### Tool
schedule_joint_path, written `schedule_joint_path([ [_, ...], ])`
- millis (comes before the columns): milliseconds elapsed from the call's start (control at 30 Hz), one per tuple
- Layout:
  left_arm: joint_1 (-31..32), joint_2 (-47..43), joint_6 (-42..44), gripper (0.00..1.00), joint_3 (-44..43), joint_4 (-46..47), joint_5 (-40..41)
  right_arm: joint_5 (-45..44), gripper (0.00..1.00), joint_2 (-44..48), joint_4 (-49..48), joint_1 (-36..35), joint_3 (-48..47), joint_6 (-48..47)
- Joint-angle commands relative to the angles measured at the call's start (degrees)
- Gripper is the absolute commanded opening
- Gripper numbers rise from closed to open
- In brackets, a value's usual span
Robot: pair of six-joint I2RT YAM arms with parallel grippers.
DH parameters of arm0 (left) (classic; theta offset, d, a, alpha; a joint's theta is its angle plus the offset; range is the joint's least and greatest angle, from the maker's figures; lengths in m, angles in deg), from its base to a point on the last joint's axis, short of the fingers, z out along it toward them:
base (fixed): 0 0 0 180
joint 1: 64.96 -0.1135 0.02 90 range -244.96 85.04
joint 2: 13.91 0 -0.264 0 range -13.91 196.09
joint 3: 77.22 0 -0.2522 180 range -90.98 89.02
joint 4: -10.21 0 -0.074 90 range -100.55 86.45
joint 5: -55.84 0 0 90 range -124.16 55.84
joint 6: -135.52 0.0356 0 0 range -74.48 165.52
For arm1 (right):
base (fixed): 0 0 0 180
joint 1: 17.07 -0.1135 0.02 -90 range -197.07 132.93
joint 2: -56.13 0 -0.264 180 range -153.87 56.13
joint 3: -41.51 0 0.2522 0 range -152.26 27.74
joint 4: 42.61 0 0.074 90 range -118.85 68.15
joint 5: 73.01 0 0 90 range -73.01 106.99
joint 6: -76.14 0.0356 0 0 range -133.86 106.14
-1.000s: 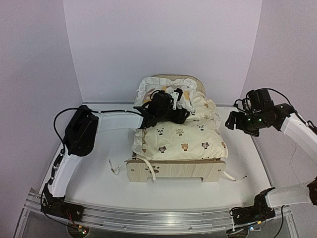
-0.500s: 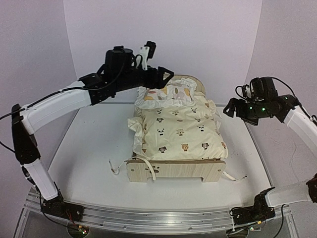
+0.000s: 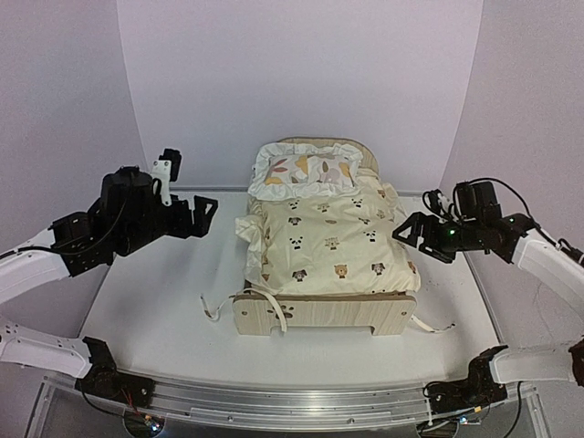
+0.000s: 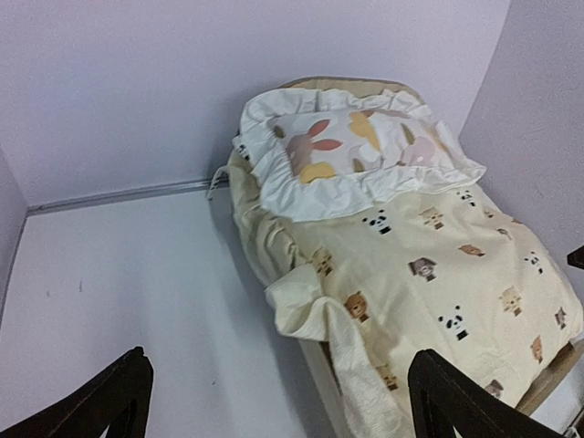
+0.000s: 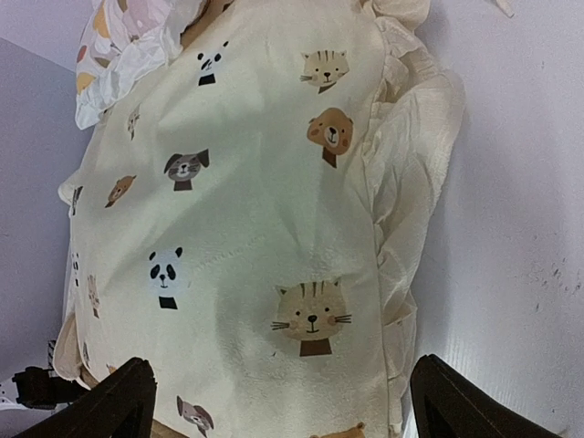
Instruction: Set up the pet bed
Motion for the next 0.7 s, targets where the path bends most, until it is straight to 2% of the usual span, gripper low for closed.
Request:
schedule_joint_path([
  [0,-0.1,-5.9,-5.3,1.00,4.9,-6.0,7.5,2.8,0.98,3.1,-9.1,-0.4,1.6,0.5],
  [200,-0.1,-10.1,-5.6,0.99,8.4,-6.9,7.7,4.2,0.98,4.1,-10.9,-0.4,2.7,0.0],
  [667,-0.1,-7.5,-7.3,0.99,8.7,-5.6,6.8,6.2,0.98,3.2,-13.8,-0.8,3.5,1.0],
])
